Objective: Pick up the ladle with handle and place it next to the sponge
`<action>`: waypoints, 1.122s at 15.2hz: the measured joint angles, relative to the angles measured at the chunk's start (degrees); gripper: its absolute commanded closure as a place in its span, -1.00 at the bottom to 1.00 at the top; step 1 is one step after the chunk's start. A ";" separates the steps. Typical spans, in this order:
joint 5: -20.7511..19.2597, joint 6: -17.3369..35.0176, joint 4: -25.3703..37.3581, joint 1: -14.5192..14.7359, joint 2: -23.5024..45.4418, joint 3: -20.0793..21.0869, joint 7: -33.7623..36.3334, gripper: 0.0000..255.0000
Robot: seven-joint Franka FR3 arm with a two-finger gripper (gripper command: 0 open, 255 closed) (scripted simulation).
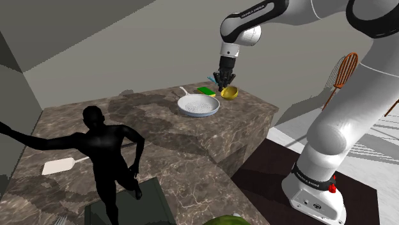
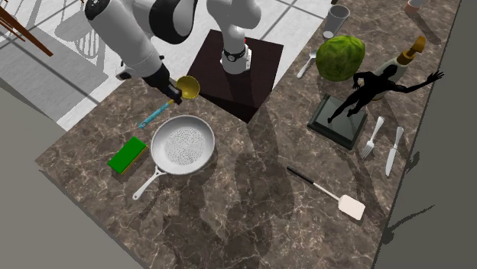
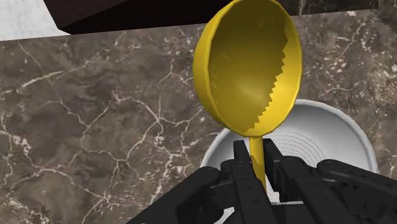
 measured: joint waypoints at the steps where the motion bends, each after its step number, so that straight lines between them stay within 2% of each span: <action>1: -0.21 -0.20 -0.08 -0.54 -0.09 -0.67 -1.12 1.00; 6: -1.27 -0.73 -0.79 -3.28 -0.40 -4.11 -6.84 1.00; 17: -0.49 6.87 -5.57 -3.44 2.69 -4.47 -8.99 1.00</action>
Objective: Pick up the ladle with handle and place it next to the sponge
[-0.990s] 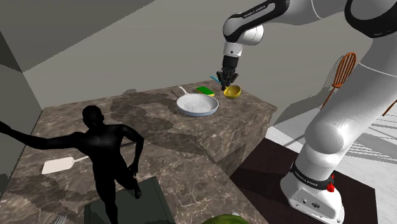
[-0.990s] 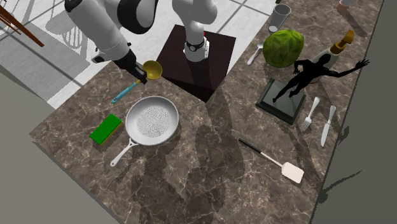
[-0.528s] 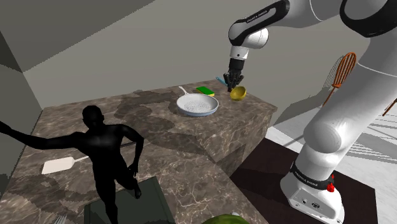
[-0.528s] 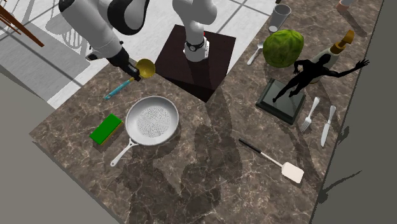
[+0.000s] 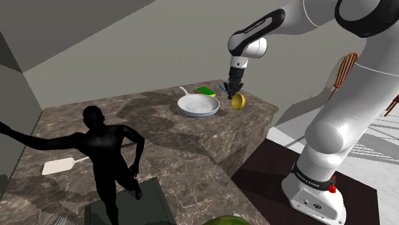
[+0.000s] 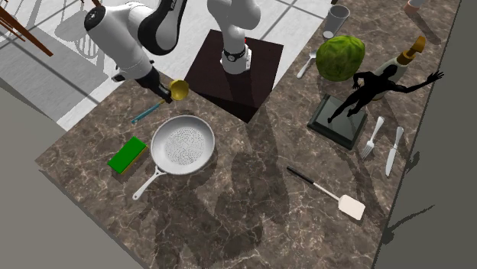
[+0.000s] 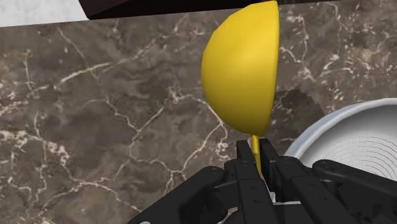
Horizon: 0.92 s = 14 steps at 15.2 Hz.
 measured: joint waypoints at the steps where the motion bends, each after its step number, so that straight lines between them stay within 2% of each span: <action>1: 0.12 0.83 -0.37 0.00 0.48 -0.02 -0.22 1.00; 10: 1.33 7.37 -3.28 0.15 3.94 0.03 -1.73 1.00; 14: 1.48 8.06 -3.77 0.18 4.29 0.05 -1.90 1.00</action>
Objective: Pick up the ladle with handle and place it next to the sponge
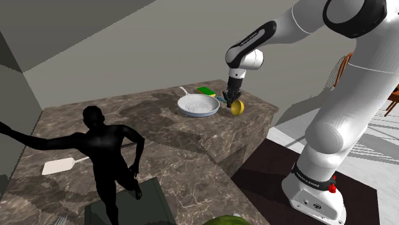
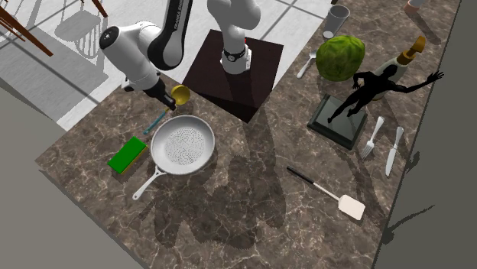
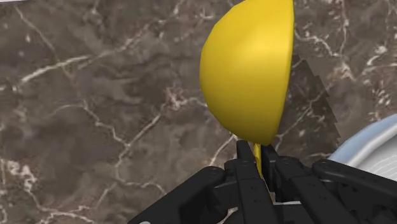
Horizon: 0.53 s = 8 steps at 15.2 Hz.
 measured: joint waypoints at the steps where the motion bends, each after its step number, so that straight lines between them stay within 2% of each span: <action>1: 0.00 0.03 -0.09 0.00 0.01 0.00 -0.01 1.00; 2: 0.00 0.04 -0.12 0.00 0.03 0.00 -0.01 1.00; 3: 0.00 0.05 -0.12 0.00 0.04 0.00 -0.01 -1.00; 8: 0.01 0.06 -0.14 0.01 0.07 0.01 -0.02 -1.00</action>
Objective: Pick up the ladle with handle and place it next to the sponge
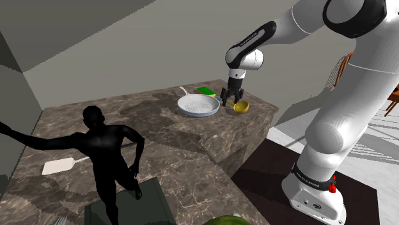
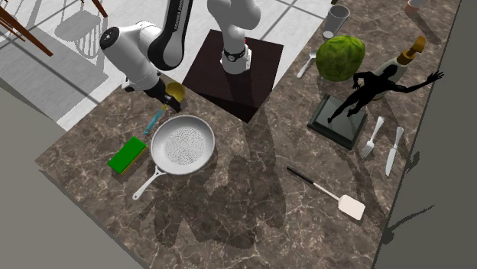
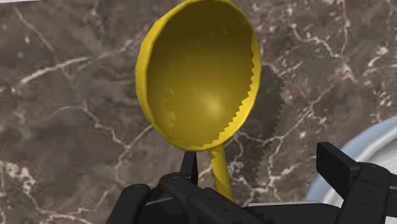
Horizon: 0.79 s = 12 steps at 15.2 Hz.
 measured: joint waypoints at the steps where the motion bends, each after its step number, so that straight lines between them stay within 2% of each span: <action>1: 0.00 0.00 0.00 0.00 0.00 0.00 0.00 -1.00; 6: -1.27 -6.37 3.53 -0.55 -2.94 -0.52 0.70 -1.00; 12: -1.41 -7.32 4.20 -0.59 -3.14 -0.55 0.84 -1.00</action>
